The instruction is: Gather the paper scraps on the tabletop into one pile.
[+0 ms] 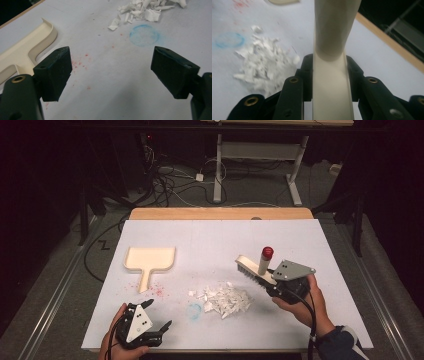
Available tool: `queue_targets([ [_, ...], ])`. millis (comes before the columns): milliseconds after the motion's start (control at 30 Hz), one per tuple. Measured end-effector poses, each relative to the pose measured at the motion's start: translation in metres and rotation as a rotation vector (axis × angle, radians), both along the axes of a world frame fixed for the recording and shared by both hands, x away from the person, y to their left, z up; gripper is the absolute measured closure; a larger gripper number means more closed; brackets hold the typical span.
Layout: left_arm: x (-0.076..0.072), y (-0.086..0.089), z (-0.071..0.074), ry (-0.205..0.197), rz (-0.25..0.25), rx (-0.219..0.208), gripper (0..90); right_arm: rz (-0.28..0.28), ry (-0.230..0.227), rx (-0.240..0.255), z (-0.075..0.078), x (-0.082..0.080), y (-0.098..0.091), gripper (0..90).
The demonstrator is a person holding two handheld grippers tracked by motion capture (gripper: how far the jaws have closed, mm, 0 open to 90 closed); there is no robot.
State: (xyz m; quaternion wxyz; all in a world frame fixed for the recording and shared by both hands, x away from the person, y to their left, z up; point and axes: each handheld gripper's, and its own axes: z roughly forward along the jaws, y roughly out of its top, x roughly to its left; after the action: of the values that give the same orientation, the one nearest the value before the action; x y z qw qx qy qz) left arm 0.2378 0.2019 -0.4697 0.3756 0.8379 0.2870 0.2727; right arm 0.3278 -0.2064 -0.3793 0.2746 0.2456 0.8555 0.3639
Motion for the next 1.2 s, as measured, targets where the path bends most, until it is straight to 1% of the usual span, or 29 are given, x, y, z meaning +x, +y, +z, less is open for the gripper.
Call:
queue_targets([
  [33, 0.000, -0.001, 0.000, -0.003, -0.001, 0.006, 16.3, -0.028, 0.014, -0.009, -0.003, -0.002, -0.002, 67.9],
  [100, -0.001, -0.001, 0.000, -0.008, -0.001, 0.009, 16.3, -0.066, 0.042, -0.017, -0.012, -0.005, -0.007, 67.9],
  [167, -0.001, -0.001, 0.001, -0.011, 0.005, 0.007, 16.3, -0.080, 0.055, -0.026, -0.019, -0.006, -0.011, 67.9],
  [233, 0.000, -0.001, 0.001, -0.008, 0.006, 0.008, 16.3, -0.119, 0.075, -0.021, -0.026, -0.007, -0.013, 67.9],
  [267, 0.000, -0.001, 0.001, -0.008, 0.005, 0.011, 16.3, -0.142, 0.084, -0.030, -0.030, -0.007, -0.012, 67.9],
  [300, 0.000, -0.001, 0.002, -0.013, 0.003, 0.012, 16.4, -0.152, 0.083, -0.048, -0.034, -0.007, -0.010, 68.0],
  [333, 0.000, -0.002, 0.002, -0.014, 0.000, 0.012, 16.3, -0.162, 0.093, -0.056, -0.037, -0.007, -0.007, 68.0],
  [400, 0.000, -0.002, 0.002, -0.015, -0.001, 0.013, 16.3, -0.162, 0.110, -0.031, -0.042, -0.006, -0.001, 67.9],
  [433, 0.000, -0.001, 0.002, -0.014, 0.000, 0.010, 16.3, -0.169, 0.114, -0.025, -0.044, -0.007, 0.004, 67.9],
  [467, 0.000, -0.001, 0.002, -0.014, 0.000, 0.008, 16.3, -0.171, 0.105, -0.038, -0.044, -0.008, 0.010, 67.9],
  [533, -0.001, -0.001, 0.002, -0.015, -0.004, 0.005, 16.3, -0.161, 0.125, -0.020, -0.047, -0.009, 0.021, 67.8],
  [600, 0.000, -0.001, 0.002, -0.015, -0.008, 0.003, 16.3, -0.180, 0.121, -0.013, -0.049, -0.011, 0.033, 67.8],
  [767, -0.001, -0.001, 0.003, -0.019, -0.014, -0.009, 16.3, -0.169, 0.110, 0.005, -0.053, -0.012, 0.065, 67.7],
  [833, 0.000, 0.000, 0.003, -0.017, -0.016, -0.011, 16.3, -0.156, 0.106, 0.016, -0.052, -0.012, 0.074, 67.7],
  [900, 0.001, -0.001, 0.003, -0.013, -0.016, -0.009, 16.3, -0.149, 0.095, 0.033, -0.051, -0.012, 0.081, 67.8],
  [933, 0.001, -0.001, 0.002, -0.012, -0.014, -0.016, 16.3, -0.148, 0.101, 0.042, -0.051, -0.012, 0.083, 67.8],
  [1000, 0.002, -0.002, 0.002, -0.008, -0.018, -0.009, 16.3, -0.157, 0.103, 0.075, -0.051, -0.011, 0.088, 67.9],
  [1033, 0.002, -0.003, 0.002, -0.007, -0.019, -0.009, 16.3, -0.146, 0.107, 0.086, -0.051, -0.010, 0.091, 67.9],
  [1067, 0.003, -0.003, 0.002, -0.007, -0.017, -0.009, 16.3, -0.149, 0.104, 0.088, -0.051, -0.010, 0.095, 67.9],
  [1133, 0.002, -0.004, 0.001, -0.005, -0.018, -0.005, 16.3, -0.149, 0.071, 0.065, -0.052, -0.010, 0.101, 67.9],
  [1200, 0.002, -0.004, 0.001, -0.004, -0.018, -0.003, 16.4, -0.150, 0.060, 0.062, -0.051, -0.009, 0.101, 67.9],
])
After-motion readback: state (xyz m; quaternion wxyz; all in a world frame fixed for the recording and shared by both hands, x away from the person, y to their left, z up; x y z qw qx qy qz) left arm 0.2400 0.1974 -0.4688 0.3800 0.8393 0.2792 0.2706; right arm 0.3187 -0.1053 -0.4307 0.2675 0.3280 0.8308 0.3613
